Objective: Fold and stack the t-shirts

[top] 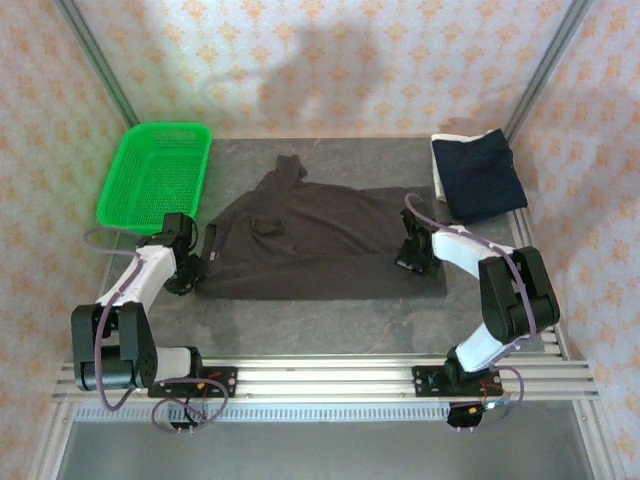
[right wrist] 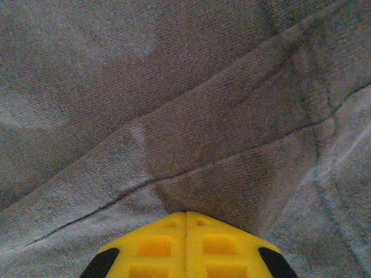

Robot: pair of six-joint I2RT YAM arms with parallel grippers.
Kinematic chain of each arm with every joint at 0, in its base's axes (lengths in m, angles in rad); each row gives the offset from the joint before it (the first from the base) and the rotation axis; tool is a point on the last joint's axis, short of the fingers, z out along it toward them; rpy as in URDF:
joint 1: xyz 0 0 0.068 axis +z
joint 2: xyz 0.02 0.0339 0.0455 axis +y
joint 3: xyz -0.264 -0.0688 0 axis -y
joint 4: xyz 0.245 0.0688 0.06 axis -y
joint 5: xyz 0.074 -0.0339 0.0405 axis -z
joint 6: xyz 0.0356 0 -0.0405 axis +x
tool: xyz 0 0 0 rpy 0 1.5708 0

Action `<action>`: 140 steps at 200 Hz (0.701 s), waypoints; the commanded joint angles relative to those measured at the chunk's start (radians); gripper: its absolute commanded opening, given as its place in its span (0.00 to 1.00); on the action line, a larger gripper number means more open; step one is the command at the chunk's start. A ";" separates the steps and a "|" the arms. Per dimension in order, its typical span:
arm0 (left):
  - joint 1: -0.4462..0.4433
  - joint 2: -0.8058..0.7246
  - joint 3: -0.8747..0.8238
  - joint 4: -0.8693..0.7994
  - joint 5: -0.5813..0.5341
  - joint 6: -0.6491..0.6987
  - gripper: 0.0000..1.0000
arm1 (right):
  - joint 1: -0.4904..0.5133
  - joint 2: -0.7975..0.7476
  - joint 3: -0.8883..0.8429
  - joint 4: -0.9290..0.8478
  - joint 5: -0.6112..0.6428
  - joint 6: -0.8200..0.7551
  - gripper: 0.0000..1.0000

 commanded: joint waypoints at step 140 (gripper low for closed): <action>-0.271 0.322 0.150 0.189 0.021 -0.070 0.61 | -0.018 0.052 0.047 -0.099 0.068 0.035 0.07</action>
